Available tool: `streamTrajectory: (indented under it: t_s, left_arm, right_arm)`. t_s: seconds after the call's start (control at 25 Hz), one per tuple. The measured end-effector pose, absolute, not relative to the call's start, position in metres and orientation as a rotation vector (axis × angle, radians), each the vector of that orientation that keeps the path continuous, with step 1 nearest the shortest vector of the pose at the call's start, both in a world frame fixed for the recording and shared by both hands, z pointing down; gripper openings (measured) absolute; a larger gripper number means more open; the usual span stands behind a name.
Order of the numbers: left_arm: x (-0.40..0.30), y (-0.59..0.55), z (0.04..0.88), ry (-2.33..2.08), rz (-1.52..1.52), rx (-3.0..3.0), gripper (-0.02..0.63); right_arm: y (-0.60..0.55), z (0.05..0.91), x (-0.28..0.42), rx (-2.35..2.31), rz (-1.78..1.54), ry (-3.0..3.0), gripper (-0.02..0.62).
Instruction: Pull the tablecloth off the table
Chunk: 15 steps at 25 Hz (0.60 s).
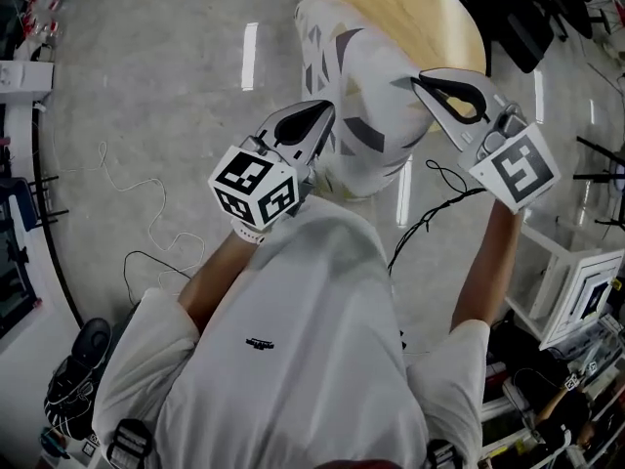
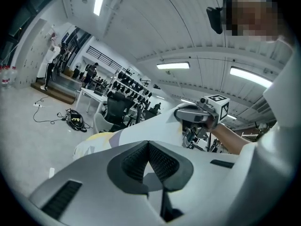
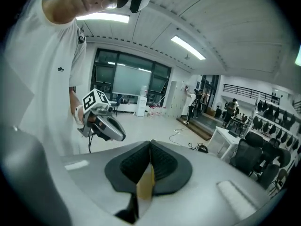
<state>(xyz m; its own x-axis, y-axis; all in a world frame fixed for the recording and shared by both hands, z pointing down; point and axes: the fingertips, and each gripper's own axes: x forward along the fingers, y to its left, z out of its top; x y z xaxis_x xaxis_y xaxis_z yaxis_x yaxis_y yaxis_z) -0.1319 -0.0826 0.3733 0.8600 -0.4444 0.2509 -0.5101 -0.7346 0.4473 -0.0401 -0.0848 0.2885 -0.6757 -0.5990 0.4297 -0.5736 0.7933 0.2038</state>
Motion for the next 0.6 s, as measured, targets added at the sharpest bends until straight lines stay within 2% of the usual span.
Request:
streamTrajectory:
  t_s: [0.24,0.6]
  left_arm:
    - [-0.144,-0.079,0.37,-0.694,0.168,2.525,0.008]
    - [-0.133,-0.084,0.35,-0.627,0.114,2.56,0.008]
  right_arm:
    - [-0.061,0.278,-0.024,0.729,-0.156,-2.292,0.012]
    - [0.019,0.306,-0.064,0.587,-0.096,-2.228,0.012]
